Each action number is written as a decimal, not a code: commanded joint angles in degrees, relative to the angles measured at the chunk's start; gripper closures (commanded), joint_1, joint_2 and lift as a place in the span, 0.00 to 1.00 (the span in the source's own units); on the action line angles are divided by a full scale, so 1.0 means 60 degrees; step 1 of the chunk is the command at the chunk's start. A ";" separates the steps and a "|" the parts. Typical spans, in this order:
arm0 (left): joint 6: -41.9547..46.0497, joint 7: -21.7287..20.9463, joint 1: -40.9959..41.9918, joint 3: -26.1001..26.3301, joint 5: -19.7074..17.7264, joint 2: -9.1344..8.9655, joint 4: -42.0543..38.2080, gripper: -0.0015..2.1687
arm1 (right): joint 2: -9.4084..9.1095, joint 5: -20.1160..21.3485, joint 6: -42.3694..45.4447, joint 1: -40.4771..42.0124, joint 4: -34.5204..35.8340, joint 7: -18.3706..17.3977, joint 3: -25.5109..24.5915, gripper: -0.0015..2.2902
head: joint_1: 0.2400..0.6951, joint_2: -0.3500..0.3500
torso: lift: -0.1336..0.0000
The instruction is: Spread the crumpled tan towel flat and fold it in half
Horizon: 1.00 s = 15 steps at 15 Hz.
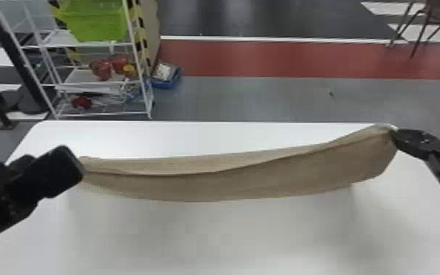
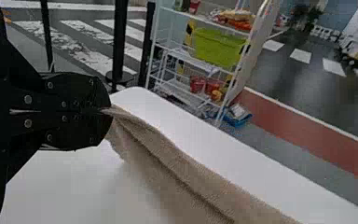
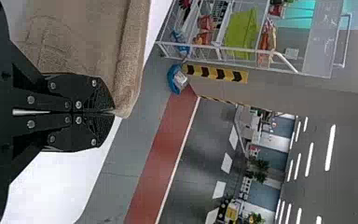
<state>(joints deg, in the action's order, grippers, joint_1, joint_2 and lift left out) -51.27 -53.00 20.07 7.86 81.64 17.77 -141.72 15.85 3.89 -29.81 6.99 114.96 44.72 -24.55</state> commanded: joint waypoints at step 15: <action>0.0114 0.0512 -0.0709 -0.0621 -0.0746 -0.0545 -0.0111 0.95 | 0.1065 -0.1352 -0.0269 0.0930 0.0850 -0.0568 -0.1313 0.57 | 0.66 0.31 | 0.08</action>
<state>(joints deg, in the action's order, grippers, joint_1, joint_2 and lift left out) -50.79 -51.61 6.60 6.07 77.64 13.26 -139.27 22.80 -3.11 -41.21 2.74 118.26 41.19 -30.05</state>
